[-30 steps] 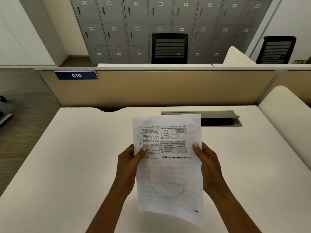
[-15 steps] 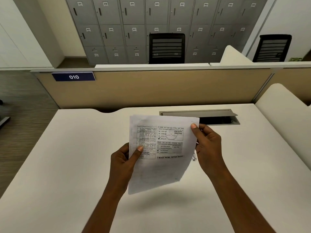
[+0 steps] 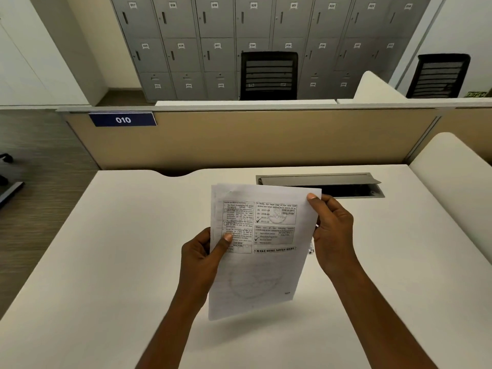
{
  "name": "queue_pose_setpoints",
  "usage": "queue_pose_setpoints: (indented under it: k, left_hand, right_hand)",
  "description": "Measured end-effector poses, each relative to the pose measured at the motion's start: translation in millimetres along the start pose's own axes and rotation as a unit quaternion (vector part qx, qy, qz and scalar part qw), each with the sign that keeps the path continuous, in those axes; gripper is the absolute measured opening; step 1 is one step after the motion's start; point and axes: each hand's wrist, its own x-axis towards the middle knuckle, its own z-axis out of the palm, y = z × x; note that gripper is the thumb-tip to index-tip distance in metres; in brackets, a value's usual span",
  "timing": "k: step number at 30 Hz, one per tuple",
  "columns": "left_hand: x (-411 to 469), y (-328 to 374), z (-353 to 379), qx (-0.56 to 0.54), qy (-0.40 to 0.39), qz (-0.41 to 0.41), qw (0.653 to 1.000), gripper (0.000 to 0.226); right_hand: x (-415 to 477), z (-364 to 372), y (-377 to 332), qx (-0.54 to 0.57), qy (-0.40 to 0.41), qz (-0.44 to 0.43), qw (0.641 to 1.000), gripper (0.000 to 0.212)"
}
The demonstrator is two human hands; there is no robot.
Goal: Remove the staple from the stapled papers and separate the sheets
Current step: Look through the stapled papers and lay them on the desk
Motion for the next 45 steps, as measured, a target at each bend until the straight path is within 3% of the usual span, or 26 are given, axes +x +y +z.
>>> queue_pose_setpoints:
  k: [32,40,45]
  left_hand:
    - [-8.1,0.6,2.8,-0.005,-0.005,0.013,1.0,0.019]
    - [-7.5,1.6,-2.8,-0.019,0.007,0.008,1.0,0.021]
    - [-1.5,4.7,-6.4,0.015,0.019,0.02,1.0,0.018]
  right_hand:
    - [-9.3,-8.2,-11.9,-0.011,-0.008,-0.019,1.0,0.017]
    - [-25.3,-29.3,10.4,-0.039,-0.107,0.034,0.993,0.017]
    - [-31.8,-39.6,32.3,-0.079,-0.128,0.078,0.985,0.02]
